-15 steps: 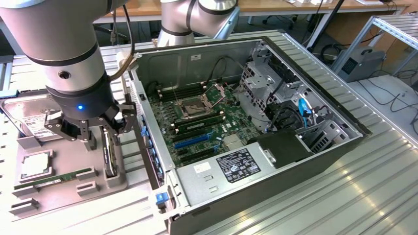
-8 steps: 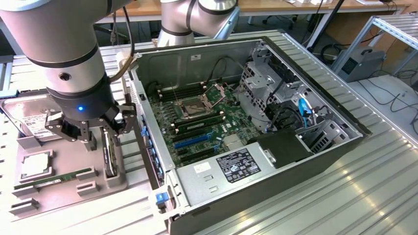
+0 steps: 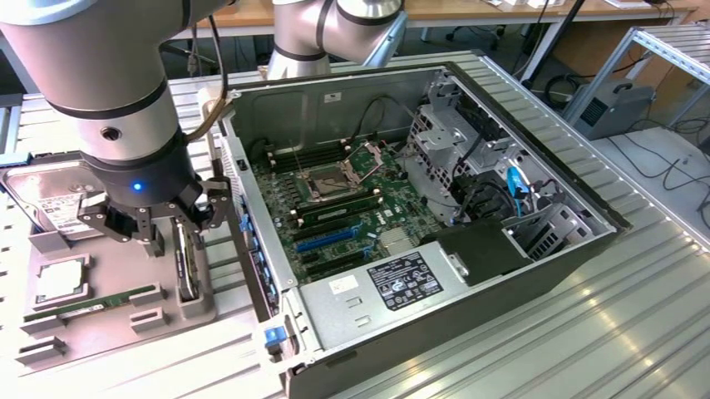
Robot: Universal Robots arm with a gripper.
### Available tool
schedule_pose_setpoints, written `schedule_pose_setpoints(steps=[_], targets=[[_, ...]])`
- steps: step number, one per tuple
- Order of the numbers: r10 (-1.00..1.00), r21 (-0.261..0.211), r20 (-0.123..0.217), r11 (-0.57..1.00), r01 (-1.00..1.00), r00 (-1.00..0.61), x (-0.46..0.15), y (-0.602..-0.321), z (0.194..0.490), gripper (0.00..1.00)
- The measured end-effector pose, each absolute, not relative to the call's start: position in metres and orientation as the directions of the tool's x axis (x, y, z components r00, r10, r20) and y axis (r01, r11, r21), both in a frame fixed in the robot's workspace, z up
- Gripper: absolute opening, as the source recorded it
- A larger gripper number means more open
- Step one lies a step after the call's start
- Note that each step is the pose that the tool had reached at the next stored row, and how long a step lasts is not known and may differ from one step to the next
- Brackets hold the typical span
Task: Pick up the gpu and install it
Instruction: 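Pick up the gpu and move the gpu toward the slot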
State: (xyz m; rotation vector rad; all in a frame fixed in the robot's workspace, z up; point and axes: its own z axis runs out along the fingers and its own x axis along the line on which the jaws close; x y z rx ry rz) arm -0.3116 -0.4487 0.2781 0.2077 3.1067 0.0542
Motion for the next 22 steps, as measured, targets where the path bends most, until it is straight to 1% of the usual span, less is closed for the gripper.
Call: schedule_pose_setpoints(steps=[22], targets=[[0.139, 0.036, -0.025, 0.990, 0.138, -0.990, -0.3125, -0.4484, 0.2697, 0.48]])
